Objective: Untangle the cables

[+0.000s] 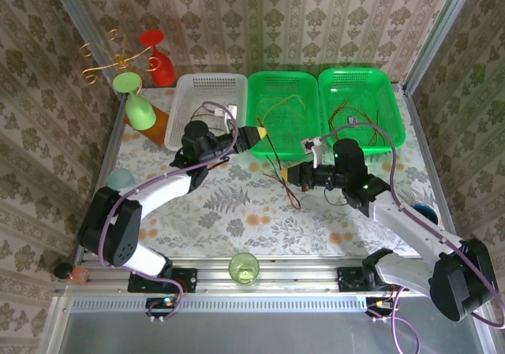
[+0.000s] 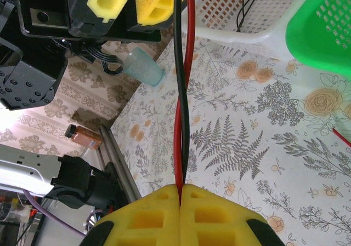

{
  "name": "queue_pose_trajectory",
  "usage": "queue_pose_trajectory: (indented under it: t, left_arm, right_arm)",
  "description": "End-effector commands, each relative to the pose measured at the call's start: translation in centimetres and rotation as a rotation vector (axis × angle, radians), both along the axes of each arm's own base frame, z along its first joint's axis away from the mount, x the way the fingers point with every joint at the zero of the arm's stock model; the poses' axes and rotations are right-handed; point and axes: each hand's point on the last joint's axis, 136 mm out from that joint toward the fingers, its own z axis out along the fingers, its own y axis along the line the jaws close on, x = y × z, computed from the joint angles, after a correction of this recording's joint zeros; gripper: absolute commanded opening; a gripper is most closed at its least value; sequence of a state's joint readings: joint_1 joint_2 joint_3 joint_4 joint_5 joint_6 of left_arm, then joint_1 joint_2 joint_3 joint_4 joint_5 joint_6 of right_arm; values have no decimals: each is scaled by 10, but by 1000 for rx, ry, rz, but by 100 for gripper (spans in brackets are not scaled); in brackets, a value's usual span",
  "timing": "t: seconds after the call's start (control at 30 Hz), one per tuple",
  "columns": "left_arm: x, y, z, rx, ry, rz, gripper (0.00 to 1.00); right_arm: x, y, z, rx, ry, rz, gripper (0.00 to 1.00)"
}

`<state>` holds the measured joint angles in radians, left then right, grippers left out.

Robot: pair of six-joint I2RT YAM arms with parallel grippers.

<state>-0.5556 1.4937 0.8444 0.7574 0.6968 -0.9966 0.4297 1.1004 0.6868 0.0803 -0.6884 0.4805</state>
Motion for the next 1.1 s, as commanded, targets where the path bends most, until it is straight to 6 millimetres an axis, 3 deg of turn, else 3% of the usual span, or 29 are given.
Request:
queue_pose_trajectory:
  t: [0.0,0.27,0.37,0.53,0.63,0.93,1.07]
  left_arm:
    - [-1,-1,7,-25,-28,-18,15]
    - [-2,0,7,-24,-30,-18,0]
    - [-2,0,7,-24,-34,-18,0]
    - [-4,0,8,-22,-36,-26,0]
    - [-7,-1,9,-19,-41,-36,0]
    - [-17,-7,8,-5,-60,-85,0]
    - [-21,-10,8,9,-66,-98,0]
  right_arm:
    - [-3,0,13,33,-30,13,0]
    - [-3,0,12,24,-30,10,0]
    - [-3,-1,13,21,-34,8,0]
    - [0,-5,18,12,-45,-13,28]
    - [7,-13,30,39,-55,-34,37]
    - [44,-10,79,89,-121,-41,36]
    - [65,-4,90,95,-85,-56,33]
